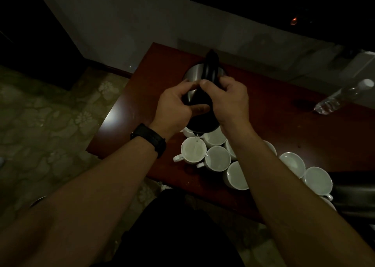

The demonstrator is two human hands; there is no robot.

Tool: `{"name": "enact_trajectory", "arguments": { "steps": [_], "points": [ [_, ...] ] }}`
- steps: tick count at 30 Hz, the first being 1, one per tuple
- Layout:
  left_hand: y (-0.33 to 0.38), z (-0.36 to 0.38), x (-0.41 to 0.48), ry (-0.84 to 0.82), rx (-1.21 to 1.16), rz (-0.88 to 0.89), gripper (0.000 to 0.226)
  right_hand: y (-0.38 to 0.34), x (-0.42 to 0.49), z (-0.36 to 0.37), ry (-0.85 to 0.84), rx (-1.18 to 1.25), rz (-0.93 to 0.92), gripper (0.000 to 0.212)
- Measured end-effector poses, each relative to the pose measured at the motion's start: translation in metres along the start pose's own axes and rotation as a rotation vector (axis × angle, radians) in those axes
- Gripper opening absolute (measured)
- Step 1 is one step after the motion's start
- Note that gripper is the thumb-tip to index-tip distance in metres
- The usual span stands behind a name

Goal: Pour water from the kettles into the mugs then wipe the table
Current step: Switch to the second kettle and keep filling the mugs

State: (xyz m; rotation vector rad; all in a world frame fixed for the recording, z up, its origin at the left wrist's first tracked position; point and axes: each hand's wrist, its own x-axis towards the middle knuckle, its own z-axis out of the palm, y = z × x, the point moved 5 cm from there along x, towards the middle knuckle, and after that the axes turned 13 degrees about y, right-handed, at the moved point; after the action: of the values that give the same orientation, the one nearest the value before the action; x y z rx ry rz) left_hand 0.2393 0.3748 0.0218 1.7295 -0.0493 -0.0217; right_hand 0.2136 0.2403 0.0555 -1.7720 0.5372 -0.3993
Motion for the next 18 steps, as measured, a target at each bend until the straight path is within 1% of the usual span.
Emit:
{"name": "enact_trajectory", "arguments": {
  "steps": [4, 11, 18],
  "points": [
    [-0.0011, 0.0006, -0.0001, 0.004, 0.012, 0.007, 0.055, 0.0008, -0.0002, -0.0004, -0.006, 0.001, -0.004, 0.010],
    [-0.0057, 0.0023, 0.0021, 0.007, 0.052, 0.007, 0.060, 0.0031, 0.0004, -0.0020, 0.005, 0.012, -0.023, 0.008],
    [-0.0034, 0.0034, 0.0015, 0.013, 0.023, 0.018, 0.058, 0.0017, 0.0018, -0.0021, 0.012, 0.017, -0.031, 0.005]
  ]
}}
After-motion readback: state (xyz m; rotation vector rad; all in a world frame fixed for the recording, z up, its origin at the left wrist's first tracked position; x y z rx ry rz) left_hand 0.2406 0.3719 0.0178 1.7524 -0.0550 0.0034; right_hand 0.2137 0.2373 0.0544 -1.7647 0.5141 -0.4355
